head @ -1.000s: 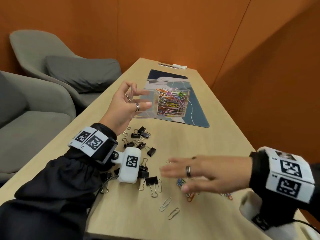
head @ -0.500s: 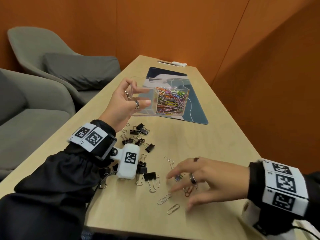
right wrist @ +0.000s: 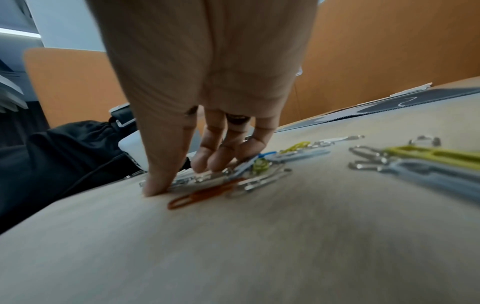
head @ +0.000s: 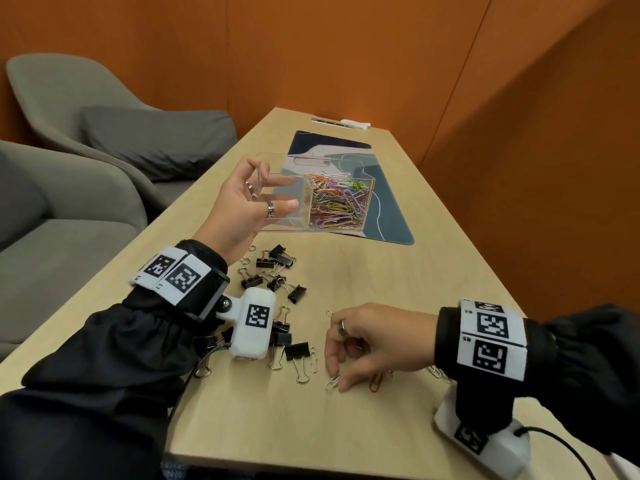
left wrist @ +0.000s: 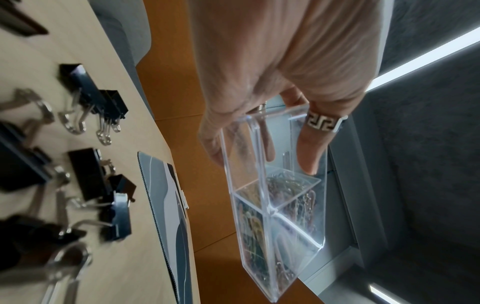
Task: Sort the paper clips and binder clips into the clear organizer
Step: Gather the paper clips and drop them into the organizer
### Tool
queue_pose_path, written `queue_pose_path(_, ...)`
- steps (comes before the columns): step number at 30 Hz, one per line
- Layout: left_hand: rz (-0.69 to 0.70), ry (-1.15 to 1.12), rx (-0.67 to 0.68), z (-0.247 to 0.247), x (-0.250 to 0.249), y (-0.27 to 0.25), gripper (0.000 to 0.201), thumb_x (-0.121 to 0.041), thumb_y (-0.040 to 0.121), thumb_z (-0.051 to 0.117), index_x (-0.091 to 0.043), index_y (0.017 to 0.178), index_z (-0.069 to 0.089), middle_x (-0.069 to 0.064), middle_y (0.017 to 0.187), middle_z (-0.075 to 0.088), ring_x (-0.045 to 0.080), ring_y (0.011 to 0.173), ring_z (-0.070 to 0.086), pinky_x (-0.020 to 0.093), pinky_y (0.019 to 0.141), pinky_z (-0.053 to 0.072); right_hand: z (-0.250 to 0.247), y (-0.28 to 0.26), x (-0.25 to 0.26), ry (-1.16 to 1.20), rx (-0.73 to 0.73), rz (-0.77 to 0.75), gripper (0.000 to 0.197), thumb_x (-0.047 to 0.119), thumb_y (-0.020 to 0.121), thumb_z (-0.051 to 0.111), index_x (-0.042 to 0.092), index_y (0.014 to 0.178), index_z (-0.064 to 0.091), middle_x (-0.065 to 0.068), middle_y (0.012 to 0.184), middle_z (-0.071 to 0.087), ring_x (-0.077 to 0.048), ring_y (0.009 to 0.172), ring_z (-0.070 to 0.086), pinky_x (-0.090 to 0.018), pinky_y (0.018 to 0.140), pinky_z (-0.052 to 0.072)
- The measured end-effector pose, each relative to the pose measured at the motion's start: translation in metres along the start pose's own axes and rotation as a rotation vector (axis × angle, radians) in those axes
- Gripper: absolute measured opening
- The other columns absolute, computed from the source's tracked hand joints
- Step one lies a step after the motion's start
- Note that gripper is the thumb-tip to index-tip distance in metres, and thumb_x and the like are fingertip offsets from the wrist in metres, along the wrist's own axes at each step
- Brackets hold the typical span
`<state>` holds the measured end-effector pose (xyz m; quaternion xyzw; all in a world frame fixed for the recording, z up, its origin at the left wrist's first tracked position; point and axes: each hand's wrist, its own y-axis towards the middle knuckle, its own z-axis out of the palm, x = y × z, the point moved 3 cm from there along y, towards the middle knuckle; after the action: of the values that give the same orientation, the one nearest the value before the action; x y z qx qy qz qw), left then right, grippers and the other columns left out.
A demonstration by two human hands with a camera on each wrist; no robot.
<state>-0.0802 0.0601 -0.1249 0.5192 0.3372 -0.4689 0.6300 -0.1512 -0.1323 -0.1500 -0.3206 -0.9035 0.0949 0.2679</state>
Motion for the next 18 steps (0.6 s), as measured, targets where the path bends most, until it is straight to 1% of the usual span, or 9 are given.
queue_pose_path(1, 0.002, 0.005, 0.001, 0.0, 0.0, 0.0, 0.045, 0.013, 0.076, 0.063, -0.024, 0.079, 0.039, 0.007, 0.111, 0.063, 0.023, 0.1, 0.063, 0.039, 0.082, 0.053, -0.001, 0.001, 0.0, 0.002, -0.009, -0.009, 0.024, 0.025, 0.078, 0.075, 0.017, 0.099, 0.068, 0.014, 0.083, 0.047, -0.004, 0.069, 0.047, -0.011, 0.067, 0.039)
queue_pose_path(4, 0.003, 0.011, 0.004, 0.001, -0.001, 0.0, 0.044, 0.014, 0.076, 0.062, -0.024, 0.079, 0.039, 0.007, 0.111, 0.063, 0.023, 0.099, 0.064, 0.035, 0.08, 0.054, -0.001, 0.005, 0.004, 0.01, -0.016, -0.057, 0.032, 0.025, 0.077, 0.076, 0.021, 0.107, 0.067, 0.006, 0.093, 0.05, -0.006, 0.075, 0.046, -0.018, 0.073, 0.043)
queue_pose_path(6, 0.002, 0.01, 0.001, 0.001, -0.001, 0.0, 0.044, 0.014, 0.076, 0.062, -0.024, 0.079, 0.039, 0.007, 0.11, 0.063, 0.023, 0.097, 0.064, 0.035, 0.079, 0.054, -0.001, 0.009, 0.008, 0.004, -0.015, -0.078, 0.034, 0.025, 0.077, 0.077, 0.022, 0.109, 0.067, 0.003, 0.096, 0.05, -0.007, 0.075, 0.047, -0.021, 0.075, 0.044)
queue_pose_path(7, 0.001, 0.012, 0.0, 0.001, -0.001, 0.0, 0.044, 0.014, 0.076, 0.062, -0.024, 0.079, 0.039, 0.007, 0.111, 0.063, 0.022, 0.097, 0.064, 0.036, 0.08, 0.054, -0.002, 0.011, 0.008, -0.002, -0.012, -0.08, 0.033, 0.026, 0.077, 0.076, 0.023, 0.109, 0.068, 0.003, 0.095, 0.05, -0.006, 0.074, 0.046, -0.021, 0.074, 0.044)
queue_pose_path(9, -0.004, 0.016, -0.002, 0.001, -0.001, 0.0, 0.045, 0.014, 0.076, 0.062, -0.024, 0.079, 0.039, 0.009, 0.113, 0.062, 0.023, 0.099, 0.063, 0.04, 0.084, 0.052, -0.004, 0.014, 0.007, -0.021, -0.008, -0.069, 0.029, 0.027, 0.078, 0.075, 0.022, 0.107, 0.068, 0.007, 0.09, 0.049, -0.005, 0.071, 0.047, -0.016, 0.07, 0.042)
queue_pose_path(12, -0.011, 0.016, -0.007, 0.001, 0.0, 0.0, 0.045, 0.014, 0.076, 0.063, -0.024, 0.079, 0.039, 0.009, 0.113, 0.062, 0.028, 0.102, 0.061, 0.043, 0.086, 0.05, -0.01, 0.013, -0.002, -0.026, -0.026, -0.021, 0.026, 0.025, 0.078, 0.075, 0.02, 0.103, 0.069, 0.015, 0.083, 0.047, -0.004, 0.068, 0.048, -0.012, 0.066, 0.04)
queue_pose_path(15, -0.008, 0.013, -0.001, 0.002, -0.001, 0.0, 0.044, 0.014, 0.076, 0.063, -0.023, 0.079, 0.039, 0.008, 0.112, 0.062, 0.027, 0.098, 0.062, 0.038, 0.081, 0.052, -0.012, 0.01, -0.009, 0.045, -0.059, 0.021, 0.028, 0.024, 0.075, 0.078, 0.02, 0.1, 0.066, 0.017, 0.082, 0.05, -0.004, 0.069, 0.049, -0.016, 0.068, 0.043)
queue_pose_path(18, -0.008, 0.016, 0.003, 0.003, -0.001, -0.001, 0.044, 0.014, 0.076, 0.063, -0.023, 0.079, 0.039, 0.008, 0.112, 0.062, 0.025, 0.094, 0.064, 0.038, 0.083, 0.052, -0.012, 0.01, -0.011, 0.048, -0.088, 0.028, 0.027, 0.026, 0.074, 0.079, 0.02, 0.098, 0.066, 0.016, 0.081, 0.052, -0.005, 0.068, 0.05, -0.019, 0.069, 0.044)
